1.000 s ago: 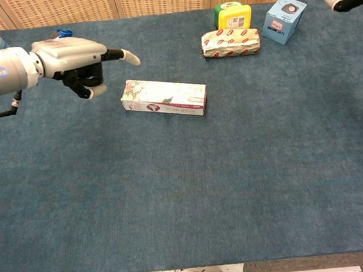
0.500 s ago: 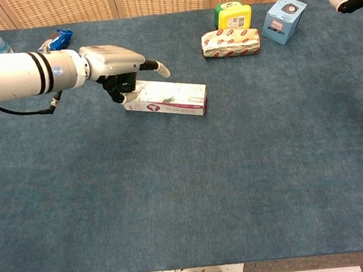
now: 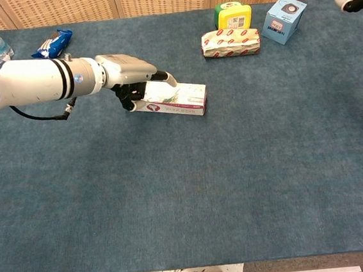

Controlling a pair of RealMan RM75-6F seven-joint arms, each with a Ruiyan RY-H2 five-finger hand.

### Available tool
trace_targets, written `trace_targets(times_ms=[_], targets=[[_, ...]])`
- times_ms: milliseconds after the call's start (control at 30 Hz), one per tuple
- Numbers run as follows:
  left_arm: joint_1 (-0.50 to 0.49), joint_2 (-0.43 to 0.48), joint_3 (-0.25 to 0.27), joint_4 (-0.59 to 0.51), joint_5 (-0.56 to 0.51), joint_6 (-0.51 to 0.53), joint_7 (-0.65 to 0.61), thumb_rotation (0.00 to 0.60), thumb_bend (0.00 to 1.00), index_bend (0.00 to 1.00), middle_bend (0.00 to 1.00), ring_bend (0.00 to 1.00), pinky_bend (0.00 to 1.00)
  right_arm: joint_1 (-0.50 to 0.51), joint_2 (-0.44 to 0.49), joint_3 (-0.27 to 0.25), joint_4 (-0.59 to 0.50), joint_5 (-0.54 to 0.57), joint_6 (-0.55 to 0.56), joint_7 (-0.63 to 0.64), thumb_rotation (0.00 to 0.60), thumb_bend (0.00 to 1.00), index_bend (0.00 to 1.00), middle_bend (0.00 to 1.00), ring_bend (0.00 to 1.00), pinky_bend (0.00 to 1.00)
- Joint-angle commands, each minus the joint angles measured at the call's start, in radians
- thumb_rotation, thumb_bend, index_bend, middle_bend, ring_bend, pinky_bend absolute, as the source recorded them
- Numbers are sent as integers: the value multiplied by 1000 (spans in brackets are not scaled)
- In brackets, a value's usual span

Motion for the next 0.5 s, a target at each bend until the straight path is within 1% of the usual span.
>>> trace_targets(times_ms=[33, 233, 500], targets=[[-22, -14, 20, 5, -36, 16, 24, 600, 899, 95, 941, 1000, 967, -4, 2, -1, 0, -1, -1, 2, 600, 414, 444, 643, 731, 846], [-45, -24, 47, 7, -88, 30, 46, 600, 899, 95, 941, 1000, 967, -12, 8, 2, -1, -1, 1, 10, 600, 414, 442, 643, 732, 846], [-60, -37, 70, 19, -122, 33, 51, 600, 898, 103, 941, 1000, 967, -17, 15, 5, -3, -2, 0, 12, 600, 414, 441, 644, 733, 846]])
